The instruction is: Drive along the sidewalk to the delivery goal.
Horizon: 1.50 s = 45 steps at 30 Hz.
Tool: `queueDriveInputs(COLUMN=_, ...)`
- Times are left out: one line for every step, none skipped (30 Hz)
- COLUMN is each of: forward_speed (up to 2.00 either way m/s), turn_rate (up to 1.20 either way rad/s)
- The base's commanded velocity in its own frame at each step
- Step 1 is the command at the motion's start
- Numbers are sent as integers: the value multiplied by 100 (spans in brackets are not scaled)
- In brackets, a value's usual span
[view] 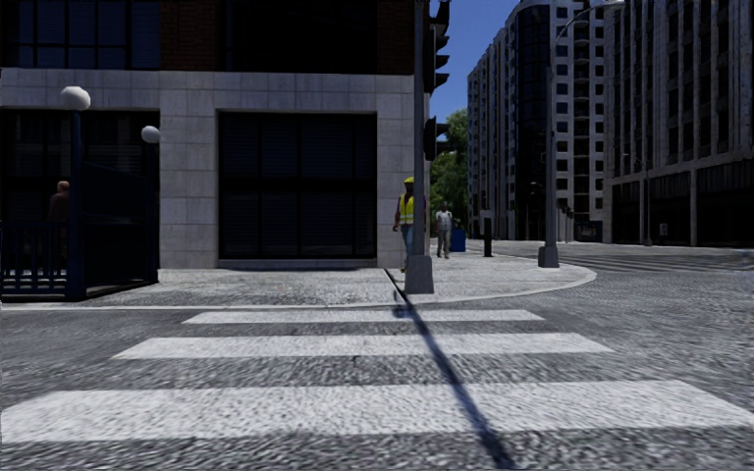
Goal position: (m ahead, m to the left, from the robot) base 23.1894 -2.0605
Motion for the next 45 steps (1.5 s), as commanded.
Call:
queueDriveInputs(forward_speed=151, turn_rate=-58)
queueDriveInputs(forward_speed=151, turn_rate=-58)
queueDriveInputs(forward_speed=157, turn_rate=-49)
queueDriveInputs(forward_speed=162, turn_rate=-43)
queueDriveInputs(forward_speed=163, turn_rate=-41)
queueDriveInputs(forward_speed=164, turn_rate=-41)
queueDriveInputs(forward_speed=164, turn_rate=-41)
queueDriveInputs(forward_speed=164, turn_rate=-41)
queueDriveInputs(forward_speed=164, turn_rate=-41)
queueDriveInputs(forward_speed=164, turn_rate=-40)
queueDriveInputs(forward_speed=164, turn_rate=-40)
queueDriveInputs(forward_speed=164, turn_rate=-40)
queueDriveInputs(forward_speed=164, turn_rate=-40)
queueDriveInputs(forward_speed=164, turn_rate=-40)
queueDriveInputs(forward_speed=164, turn_rate=-40)
queueDriveInputs(forward_speed=164, turn_rate=-40)
queueDriveInputs(forward_speed=164, turn_rate=-40)
queueDriveInputs(forward_speed=164, turn_rate=-40)
queueDriveInputs(forward_speed=164, turn_rate=-40)
queueDriveInputs(forward_speed=164, turn_rate=-40)
queueDriveInputs(forward_speed=164, turn_rate=-40)
queueDriveInputs(forward_speed=164, turn_rate=-40)
queueDriveInputs(forward_speed=164, turn_rate=-40)
queueDriveInputs(forward_speed=164, turn_rate=-40)
queueDriveInputs(forward_speed=164, turn_rate=-40)
queueDriveInputs(forward_speed=164, turn_rate=-40)
queueDriveInputs(forward_speed=164, turn_rate=-40)
queueDriveInputs(forward_speed=164, turn_rate=-40)
queueDriveInputs(forward_speed=164, turn_rate=-40)
queueDriveInputs(forward_speed=164, turn_rate=-42)
queueDriveInputs(forward_speed=164, turn_rate=-43)
queueDriveInputs(forward_speed=164, turn_rate=-43)
queueDriveInputs(forward_speed=164, turn_rate=-43)
queueDriveInputs(forward_speed=164, turn_rate=-43)
queueDriveInputs(forward_speed=164, turn_rate=-43)
queueDriveInputs(forward_speed=164, turn_rate=-43)
queueDriveInputs(forward_speed=164, turn_rate=-43)
queueDriveInputs(forward_speed=164, turn_rate=-43)
queueDriveInputs(forward_speed=164, turn_rate=-42)
queueDriveInputs(forward_speed=164, turn_rate=-23)
queueDriveInputs(forward_speed=164, turn_rate=0)
queueDriveInputs(forward_speed=164, turn_rate=0)
queueDriveInputs(forward_speed=164, turn_rate=0)
queueDriveInputs(forward_speed=164, turn_rate=0)
queueDriveInputs(forward_speed=164, turn_rate=0)
